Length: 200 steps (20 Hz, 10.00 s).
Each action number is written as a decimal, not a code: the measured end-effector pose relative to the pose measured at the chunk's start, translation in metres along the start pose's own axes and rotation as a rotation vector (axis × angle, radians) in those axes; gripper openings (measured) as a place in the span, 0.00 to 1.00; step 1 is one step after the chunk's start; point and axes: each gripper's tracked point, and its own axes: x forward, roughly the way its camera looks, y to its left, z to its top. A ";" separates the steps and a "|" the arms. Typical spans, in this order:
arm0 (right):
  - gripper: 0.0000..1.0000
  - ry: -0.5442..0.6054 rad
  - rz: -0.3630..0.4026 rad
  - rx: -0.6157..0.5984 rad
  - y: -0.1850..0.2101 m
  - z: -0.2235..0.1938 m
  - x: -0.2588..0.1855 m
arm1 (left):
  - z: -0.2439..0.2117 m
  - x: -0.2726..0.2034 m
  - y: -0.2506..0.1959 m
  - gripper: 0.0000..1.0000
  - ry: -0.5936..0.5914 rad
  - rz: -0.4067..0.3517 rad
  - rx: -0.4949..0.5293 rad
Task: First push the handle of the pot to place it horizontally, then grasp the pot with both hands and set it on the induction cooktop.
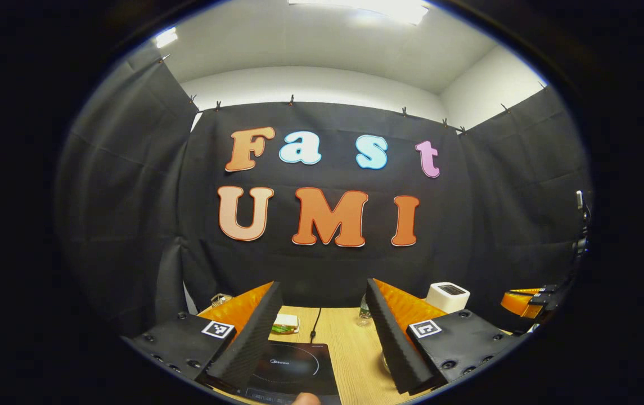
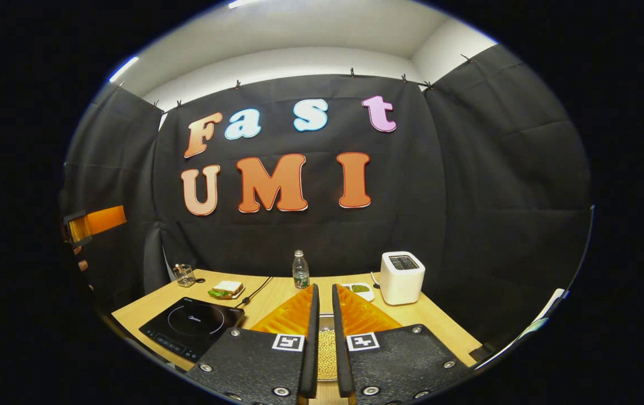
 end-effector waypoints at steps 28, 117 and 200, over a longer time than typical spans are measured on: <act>0.00 0.408 0.017 -0.022 0.036 -0.224 -0.018 | -0.047 0.000 0.034 0.98 0.077 -0.017 -0.006; 0.00 0.540 0.153 0.051 0.191 -0.271 0.123 | -0.096 0.029 0.102 0.99 0.166 0.066 -0.037; 0.95 0.467 -0.107 0.107 -0.103 -0.238 0.197 | -0.414 0.151 -0.091 0.99 0.804 -0.130 -0.054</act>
